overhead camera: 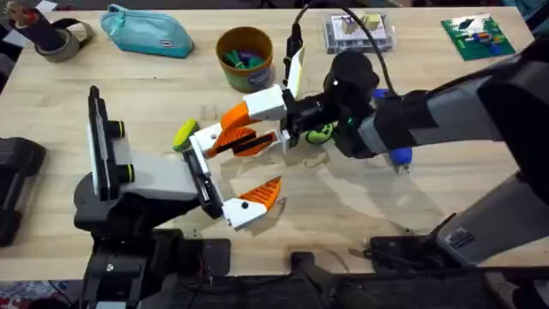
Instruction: Pick up the gripper from the table and insert it into the empty holder that is missing its gripper. Then pick up a screw, insert it into the mounting hole, and use the screwdriver to tighten it. Finally, clean up the table by picking up the vegetable and placing it into the bucket.
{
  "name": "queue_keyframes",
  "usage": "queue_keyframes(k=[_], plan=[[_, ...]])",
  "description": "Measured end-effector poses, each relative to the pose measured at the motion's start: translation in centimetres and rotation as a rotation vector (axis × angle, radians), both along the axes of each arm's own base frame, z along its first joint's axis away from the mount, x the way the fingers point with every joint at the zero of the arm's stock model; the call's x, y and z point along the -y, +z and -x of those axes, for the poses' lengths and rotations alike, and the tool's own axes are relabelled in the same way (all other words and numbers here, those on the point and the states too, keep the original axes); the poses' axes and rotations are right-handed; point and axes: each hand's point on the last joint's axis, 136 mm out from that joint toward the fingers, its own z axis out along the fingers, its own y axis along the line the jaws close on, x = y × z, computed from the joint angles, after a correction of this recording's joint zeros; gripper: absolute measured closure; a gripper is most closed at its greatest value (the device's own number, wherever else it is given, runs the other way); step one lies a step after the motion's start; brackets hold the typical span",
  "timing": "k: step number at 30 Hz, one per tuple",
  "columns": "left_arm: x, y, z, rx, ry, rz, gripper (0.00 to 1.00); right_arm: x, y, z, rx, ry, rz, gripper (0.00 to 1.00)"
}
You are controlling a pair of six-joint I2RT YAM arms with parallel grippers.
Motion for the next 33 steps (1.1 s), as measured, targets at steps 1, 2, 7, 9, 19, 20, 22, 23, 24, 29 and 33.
queue_keyframes(k=[1,2,7,9,19,20,22,23,24,29,33], plan=[[0.0,0.0,0.0,0.000,0.000,0.000,0.013,0.1,0.0,-0.1,0.001,-0.003,0.000,0.005],[0.0,0.0,0.0,0.000,0.000,0.000,0.013,0.1,0.1,-0.2,0.002,-0.005,-0.001,0.005],[0.0,0.0,0.0,0.000,0.000,0.000,0.013,1.7,2.4,-1.7,0.087,-0.063,-0.038,0.004],[0.0,0.0,0.0,0.000,0.000,0.000,0.013,2.9,3.7,-2.6,0.112,-0.102,-0.030,0.005],[0.0,0.0,0.0,0.001,0.000,-0.001,0.013,10.3,5.2,-3.8,0.155,-0.289,0.185,0.004],[0.0,0.0,0.0,0.002,-0.001,-0.001,0.013,11.1,5.5,-3.8,0.179,-0.307,0.213,0.005],[0.0,0.0,0.0,0.002,0.000,-0.001,0.013,12.5,5.9,-3.6,0.225,-0.337,0.263,0.005],[0.0,0.0,0.0,0.002,-0.001,-0.001,0.013,13.3,6.0,-3.3,0.241,-0.352,0.314,0.004],[0.0,0.0,0.0,0.002,-0.001,-0.001,0.013,13.9,6.0,-3.0,0.256,-0.359,0.356,0.005],[0.0,0.0,0.0,0.001,-0.001,-0.001,0.013,16.5,5.0,-1.7,0.347,-0.365,0.600,0.004],[0.0,0.0,0.0,0.002,-0.001,-0.001,0.013,18.5,4.3,-1.6,0.447,-0.364,0.778,0.004]])
